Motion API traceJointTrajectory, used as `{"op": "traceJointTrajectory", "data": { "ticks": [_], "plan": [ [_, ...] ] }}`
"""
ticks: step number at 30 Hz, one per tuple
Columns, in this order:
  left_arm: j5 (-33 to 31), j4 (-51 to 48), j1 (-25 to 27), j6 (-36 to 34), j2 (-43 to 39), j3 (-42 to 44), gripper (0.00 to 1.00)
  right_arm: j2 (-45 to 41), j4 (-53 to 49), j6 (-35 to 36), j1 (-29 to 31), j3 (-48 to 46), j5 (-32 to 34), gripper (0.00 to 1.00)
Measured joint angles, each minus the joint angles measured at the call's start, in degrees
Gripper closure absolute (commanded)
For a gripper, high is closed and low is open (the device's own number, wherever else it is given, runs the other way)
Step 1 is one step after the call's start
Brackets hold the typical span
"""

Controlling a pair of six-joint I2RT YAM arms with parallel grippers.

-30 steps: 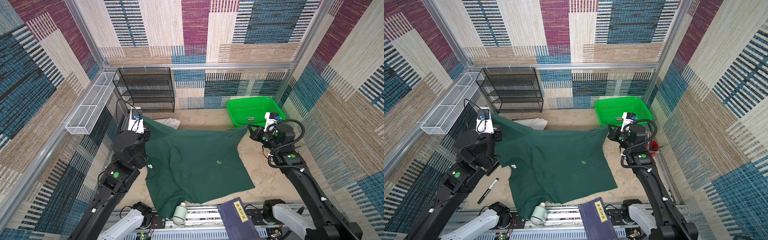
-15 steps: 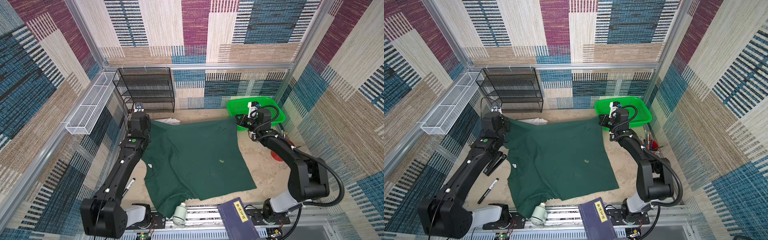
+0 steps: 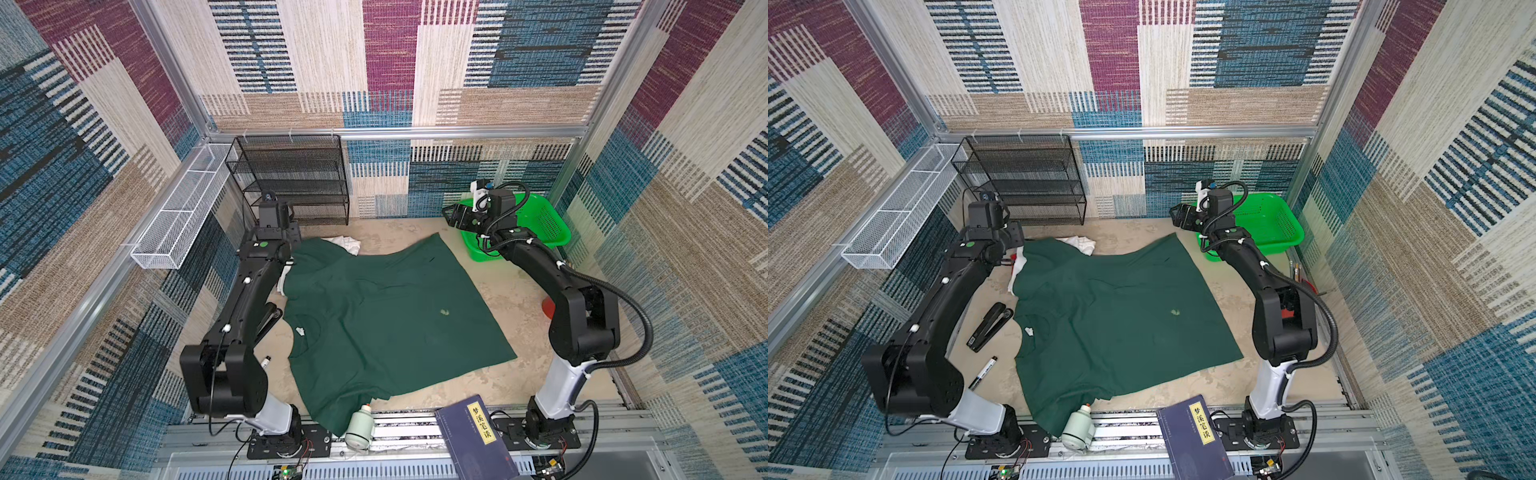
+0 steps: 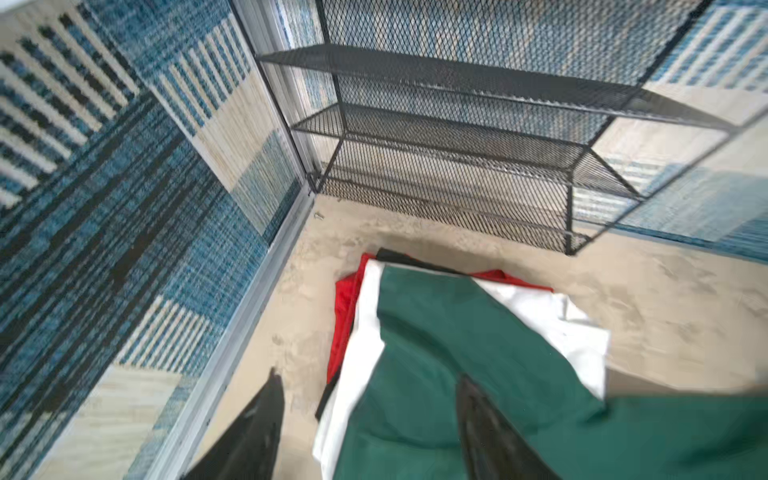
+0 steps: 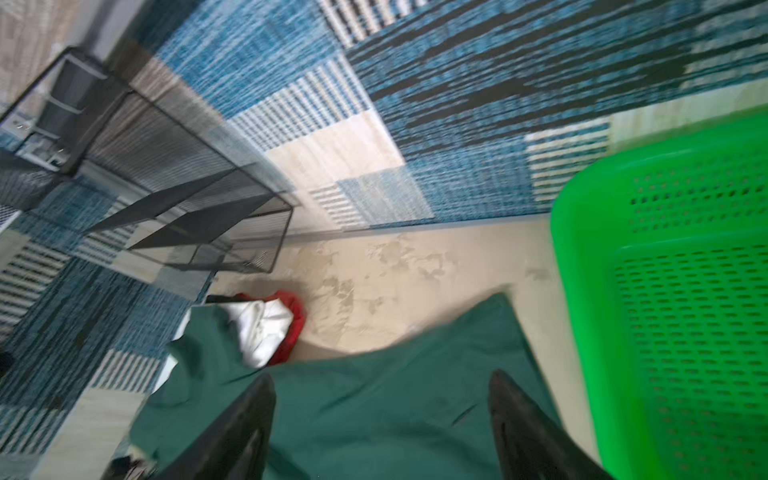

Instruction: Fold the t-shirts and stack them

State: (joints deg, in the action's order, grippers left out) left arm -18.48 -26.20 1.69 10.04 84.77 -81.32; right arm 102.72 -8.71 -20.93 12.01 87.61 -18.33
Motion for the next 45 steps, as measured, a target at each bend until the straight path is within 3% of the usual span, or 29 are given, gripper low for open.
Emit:
{"op": "traceJointTrajectory", "data": {
  "ticks": [5,9,14,23,35,40,45],
  "plan": [
    [9.1,-11.6,5.2,7.3,-8.2,6.5,0.33,-9.8,-7.4,-2.7,3.5,-14.8,0.8,0.23],
    [16.2,-19.3,13.6,12.7,-8.7,12.8,0.32,-17.5,-13.0,-7.6,4.8,-32.9,-0.3,0.24],
    [22.8,-22.9,22.4,18.2,-6.8,20.8,0.32,-20.7,-15.1,-10.5,4.9,-44.9,0.9,0.24],
    [26.1,-22.1,29.5,20.3,4.9,21.9,0.29,-25.1,-13.1,-12.9,4.8,-53.0,3.5,0.23],
    [28.9,-21.6,36.7,19.6,19.1,14.3,0.31,-43.3,-23.8,-24.0,4.6,-62.0,7.3,0.23],
    [34.4,-22.5,38.8,16.9,20.4,12.6,0.35,-49.1,-32.2,-27.7,4.6,-62.8,5.6,0.25],
    [40.5,-27.7,40.4,15.7,13.4,19.6,0.37,-53.8,-41.3,-30.0,4.8,-58.1,4.9,0.25]
  ]
}}
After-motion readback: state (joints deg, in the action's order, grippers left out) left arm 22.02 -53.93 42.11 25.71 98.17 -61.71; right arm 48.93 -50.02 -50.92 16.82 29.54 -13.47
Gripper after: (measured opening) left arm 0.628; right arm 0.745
